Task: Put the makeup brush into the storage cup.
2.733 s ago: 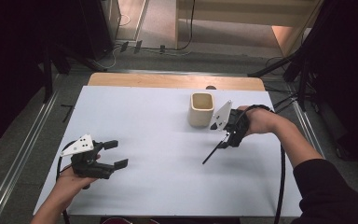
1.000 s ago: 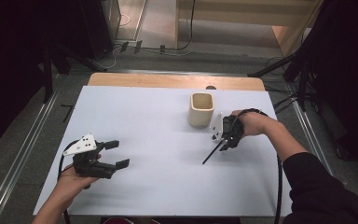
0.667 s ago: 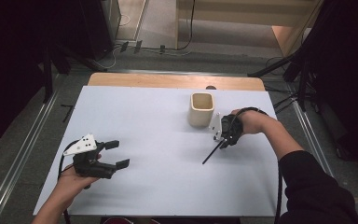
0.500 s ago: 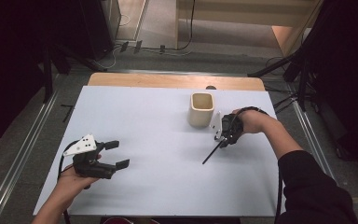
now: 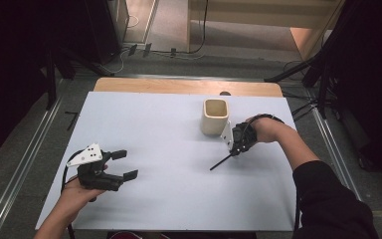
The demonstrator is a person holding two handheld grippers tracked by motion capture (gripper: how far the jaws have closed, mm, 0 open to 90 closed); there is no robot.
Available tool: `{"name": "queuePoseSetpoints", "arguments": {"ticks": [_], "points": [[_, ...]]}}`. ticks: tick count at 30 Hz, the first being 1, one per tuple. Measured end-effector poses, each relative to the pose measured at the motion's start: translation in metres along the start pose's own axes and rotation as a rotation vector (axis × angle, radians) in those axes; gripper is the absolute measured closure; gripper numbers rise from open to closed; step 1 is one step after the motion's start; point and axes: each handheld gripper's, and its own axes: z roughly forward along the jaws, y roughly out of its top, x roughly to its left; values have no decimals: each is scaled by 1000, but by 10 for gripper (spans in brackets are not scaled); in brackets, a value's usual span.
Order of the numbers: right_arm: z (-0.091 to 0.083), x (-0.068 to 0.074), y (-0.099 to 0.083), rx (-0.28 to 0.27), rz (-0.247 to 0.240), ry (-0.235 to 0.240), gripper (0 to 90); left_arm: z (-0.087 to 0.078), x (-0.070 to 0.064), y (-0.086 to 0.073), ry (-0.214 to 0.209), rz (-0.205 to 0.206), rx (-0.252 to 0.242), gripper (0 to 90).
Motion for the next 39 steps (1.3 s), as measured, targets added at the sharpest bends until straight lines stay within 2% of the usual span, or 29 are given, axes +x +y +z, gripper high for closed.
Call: {"name": "queuePoseSetpoints", "arguments": {"ticks": [5, 12, 14, 16, 21, 25, 27, 31, 32, 39], "points": [[0, 1, 1, 3, -4, 7, 864, 0, -1, 0, 1, 0, 1, 147], [-2, 1, 1, -20, -16, 8, 866, 0, 0, 0, 1, -4, 0, 147], [-5, 1, 0, -37, 11, -3, 866, 1, 0, 0, -1, -2, 4, 147], [-10, 1, 1, -60, 8, -7, 866, 2, 0, 0, -5, -5, 1, 147], [-22, 5, 0, -101, 46, -25, 866, 3, -1, 1, -7, -4, 2, 147], [-30, 9, 1, -159, 73, -15, 865, 2, -1, 1, -7, -8, 2, 147], [-33, 12, 3, -172, 145, -6, 865, 1, 0, 1, -10, -5, 1, 147], [-41, 15, 8, -223, 243, 17, 865, 1, -1, 1, -14, -21, 0, 147], [-41, 16, 9, -238, 249, 27, 865, 1, -1, 1, -16, -20, 1, 147], [-48, 27, 23, -234, 296, 72, 865, 0, -1, 2, -22, -14, -2, 147]]}}
